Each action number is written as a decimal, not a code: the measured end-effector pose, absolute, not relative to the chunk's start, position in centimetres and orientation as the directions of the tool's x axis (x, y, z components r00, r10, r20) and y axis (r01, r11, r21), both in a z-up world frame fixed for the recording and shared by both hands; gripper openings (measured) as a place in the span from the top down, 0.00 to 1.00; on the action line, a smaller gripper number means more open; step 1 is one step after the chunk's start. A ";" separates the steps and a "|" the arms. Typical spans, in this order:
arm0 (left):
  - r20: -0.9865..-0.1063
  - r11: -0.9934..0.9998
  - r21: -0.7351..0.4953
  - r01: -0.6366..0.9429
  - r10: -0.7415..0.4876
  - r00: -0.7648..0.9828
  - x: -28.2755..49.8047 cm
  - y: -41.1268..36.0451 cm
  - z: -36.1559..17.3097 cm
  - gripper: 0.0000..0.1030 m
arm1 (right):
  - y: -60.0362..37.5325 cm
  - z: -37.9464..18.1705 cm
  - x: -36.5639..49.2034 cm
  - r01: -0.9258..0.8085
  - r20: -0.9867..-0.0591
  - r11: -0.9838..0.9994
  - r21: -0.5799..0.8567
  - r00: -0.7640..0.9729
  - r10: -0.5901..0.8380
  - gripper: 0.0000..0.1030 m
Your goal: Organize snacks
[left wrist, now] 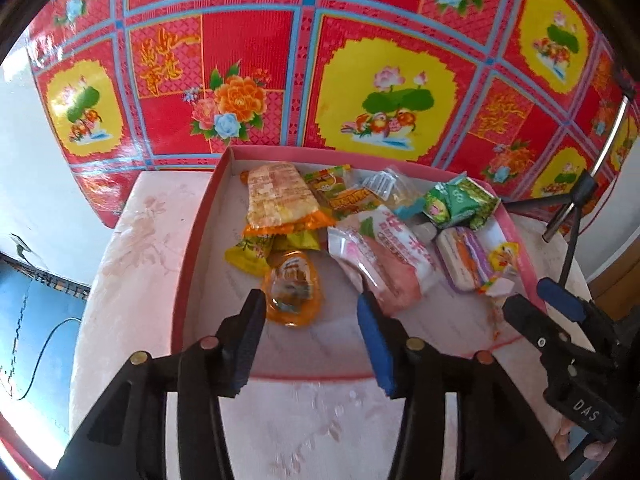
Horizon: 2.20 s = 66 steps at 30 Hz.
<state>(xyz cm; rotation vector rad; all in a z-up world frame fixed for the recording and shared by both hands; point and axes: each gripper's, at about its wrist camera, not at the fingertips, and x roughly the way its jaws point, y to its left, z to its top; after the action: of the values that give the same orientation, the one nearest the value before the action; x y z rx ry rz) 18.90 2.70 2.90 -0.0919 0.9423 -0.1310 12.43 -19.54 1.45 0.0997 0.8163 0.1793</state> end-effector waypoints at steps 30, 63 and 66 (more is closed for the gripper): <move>-0.833 0.993 -0.082 0.084 -0.115 0.542 11.5 0.3 1.0 0.48 | -19.7 0.0 6.8 -0.059 -0.761 0.990 0.124 0.635 0.133 0.19; -0.793 0.998 -0.020 0.063 -0.054 0.607 11.7 -0.5 -0.6 0.23 | -19.3 -1.9 8.9 0.033 -0.815 0.999 -0.008 0.580 -0.025 0.05; -0.793 0.998 -0.021 0.063 -0.055 0.607 11.7 -0.5 -0.7 0.23 | -19.3 -1.9 8.9 0.033 -0.815 0.999 -0.009 0.579 -0.026 0.04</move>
<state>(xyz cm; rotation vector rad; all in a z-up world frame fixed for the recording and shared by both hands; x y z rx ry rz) 11.72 -0.50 -0.66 0.0097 0.9162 -0.0682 8.85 -19.32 -1.86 0.0078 0.9522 -0.0345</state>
